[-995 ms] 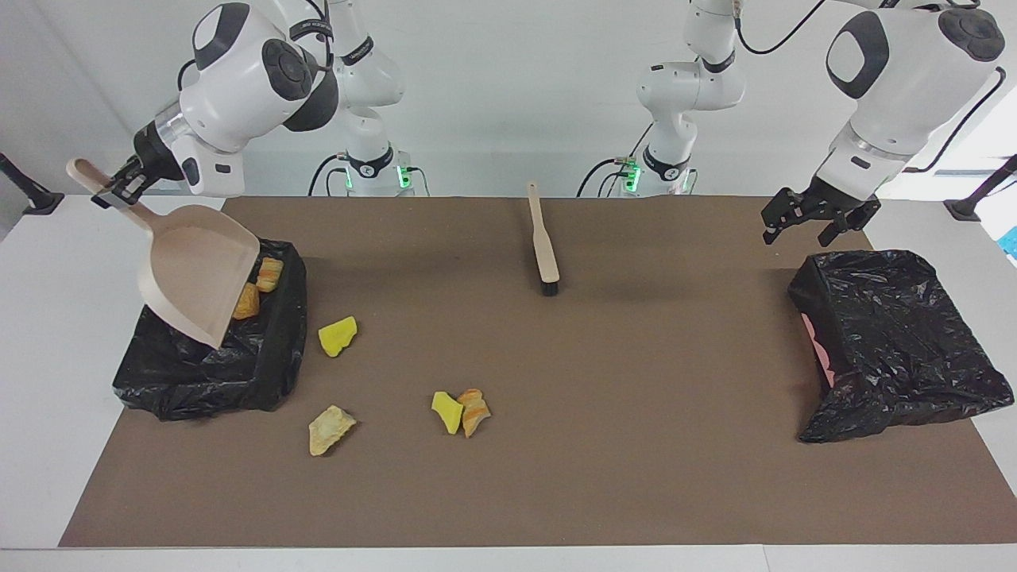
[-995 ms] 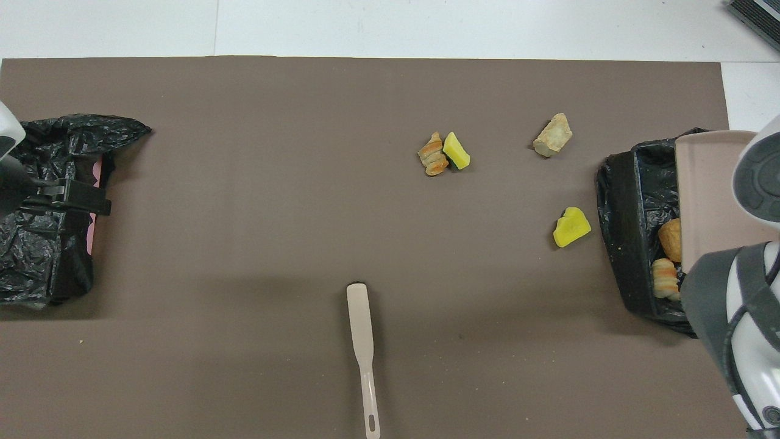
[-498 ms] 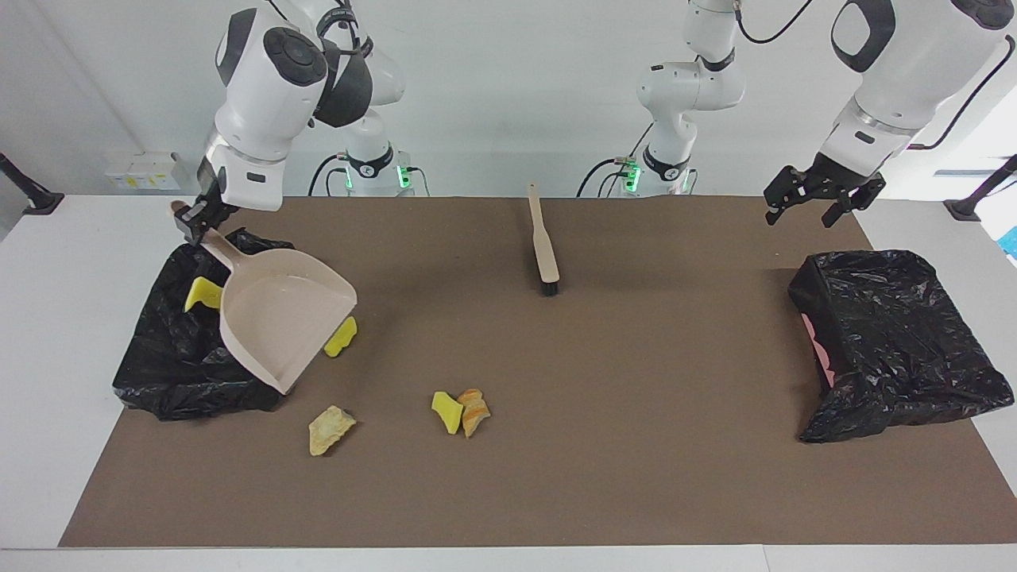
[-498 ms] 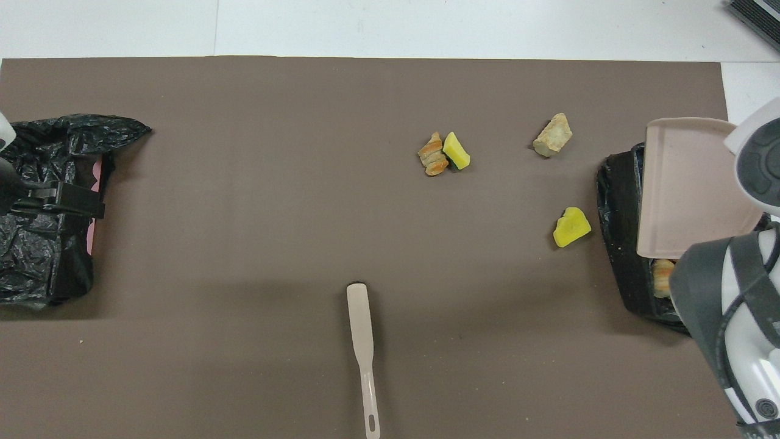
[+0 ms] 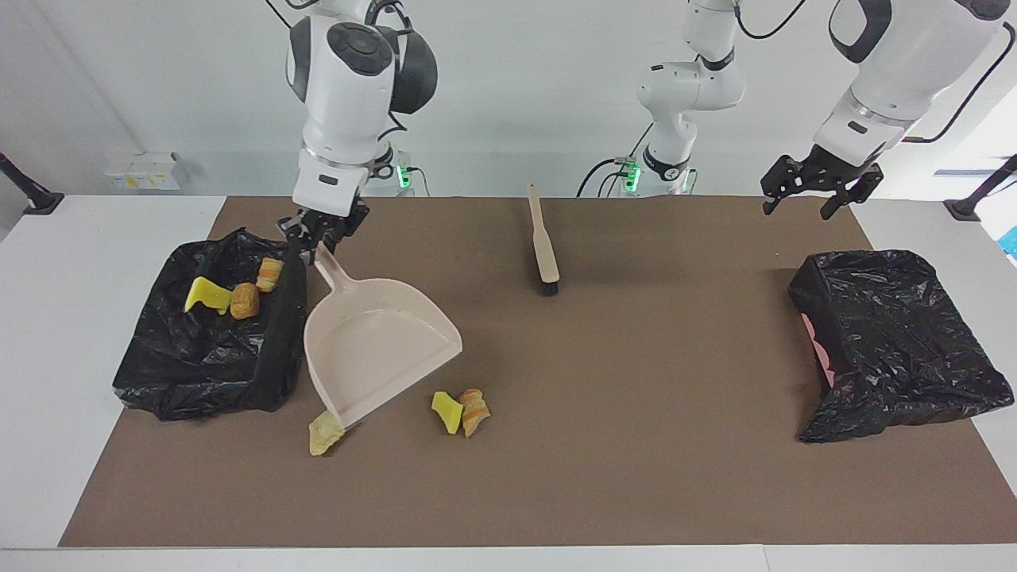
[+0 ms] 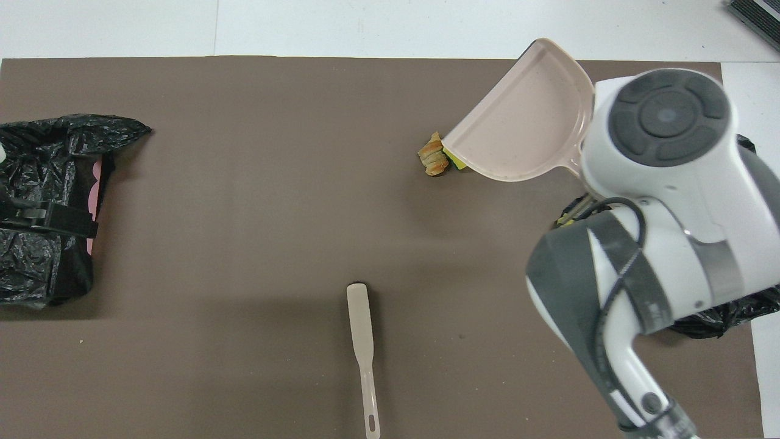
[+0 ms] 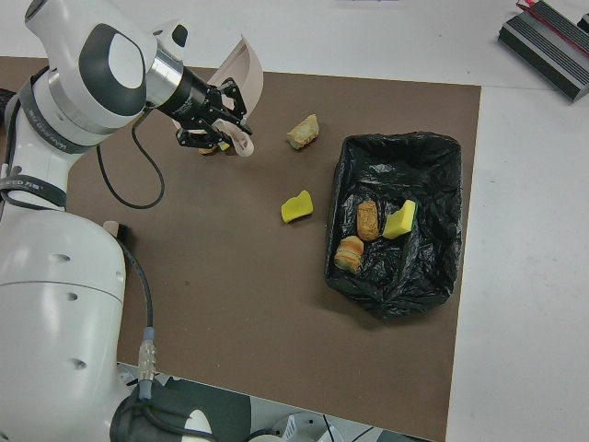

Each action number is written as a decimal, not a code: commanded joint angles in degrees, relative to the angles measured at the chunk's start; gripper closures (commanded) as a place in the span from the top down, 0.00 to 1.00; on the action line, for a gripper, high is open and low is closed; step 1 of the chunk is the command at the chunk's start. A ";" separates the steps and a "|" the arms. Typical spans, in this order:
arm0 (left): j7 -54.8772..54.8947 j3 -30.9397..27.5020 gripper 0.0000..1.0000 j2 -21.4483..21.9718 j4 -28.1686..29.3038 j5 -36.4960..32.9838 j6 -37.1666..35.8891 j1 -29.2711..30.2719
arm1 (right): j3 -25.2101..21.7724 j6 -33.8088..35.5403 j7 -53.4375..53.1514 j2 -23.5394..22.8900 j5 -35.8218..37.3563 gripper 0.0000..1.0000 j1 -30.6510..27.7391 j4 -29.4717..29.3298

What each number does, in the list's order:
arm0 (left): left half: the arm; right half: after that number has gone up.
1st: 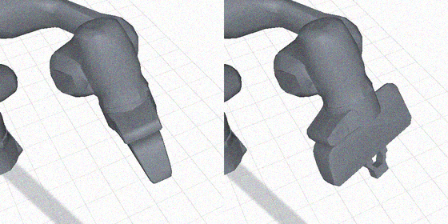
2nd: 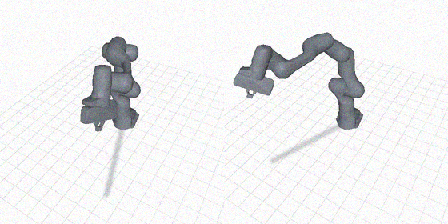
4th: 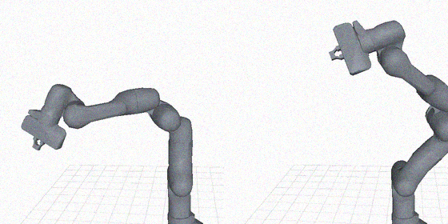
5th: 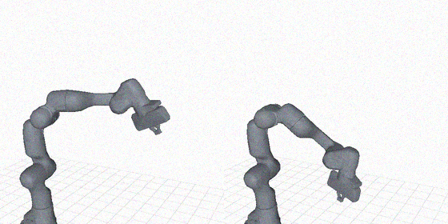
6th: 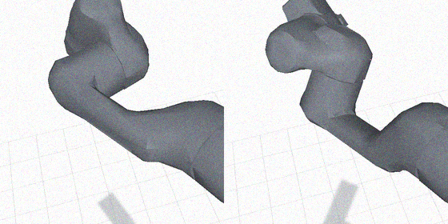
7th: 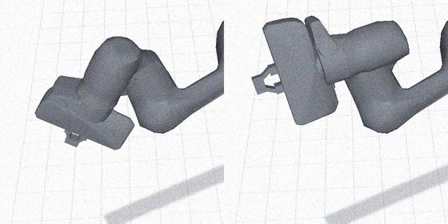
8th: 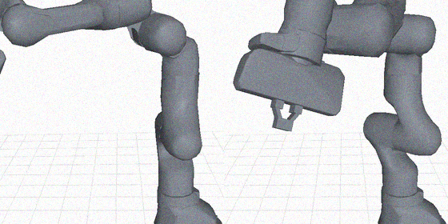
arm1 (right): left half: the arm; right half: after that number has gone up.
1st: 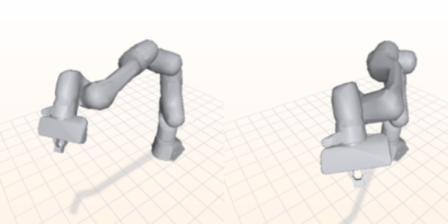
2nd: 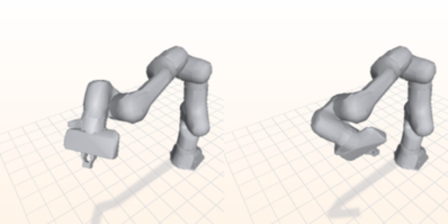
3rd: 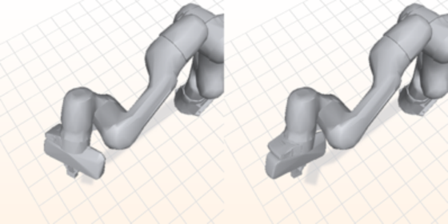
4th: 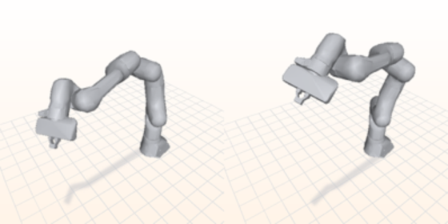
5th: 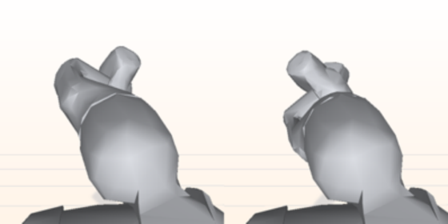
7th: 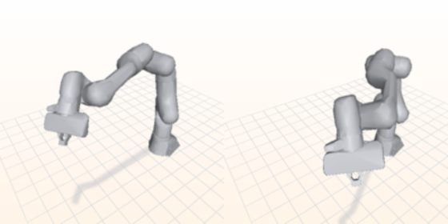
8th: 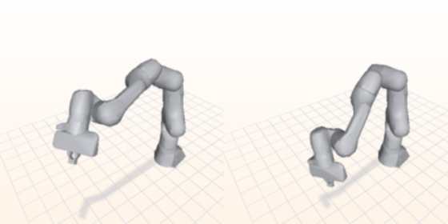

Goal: Sweep and dump trash in bin

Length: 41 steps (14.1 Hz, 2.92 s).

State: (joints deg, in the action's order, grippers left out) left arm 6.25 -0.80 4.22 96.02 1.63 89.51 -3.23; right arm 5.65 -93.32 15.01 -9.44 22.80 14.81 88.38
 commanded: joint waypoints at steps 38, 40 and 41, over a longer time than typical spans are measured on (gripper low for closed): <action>-1.41 1.06 1.00 -2.45 9.62 -1.19 9.36 -7.22 | 1.03 -7.49 -53.85 -6.85 -24.29 1.00 19.29 2.89; -2.74 1.06 1.00 -5.26 9.71 -1.19 12.25 -9.42 | 1.12 -8.54 -54.56 -2.18 -27.26 1.00 21.48 10.28; -2.91 1.06 1.00 -6.23 9.71 -1.19 13.75 -10.38 | 1.12 -9.42 -54.56 -0.34 -28.50 1.00 22.36 13.45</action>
State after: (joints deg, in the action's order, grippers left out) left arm 4.67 0.91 -0.25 105.28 1.51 100.36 -11.28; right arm 6.85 -99.23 -38.45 -16.22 -3.04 35.87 91.12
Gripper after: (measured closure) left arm 0.000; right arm 0.000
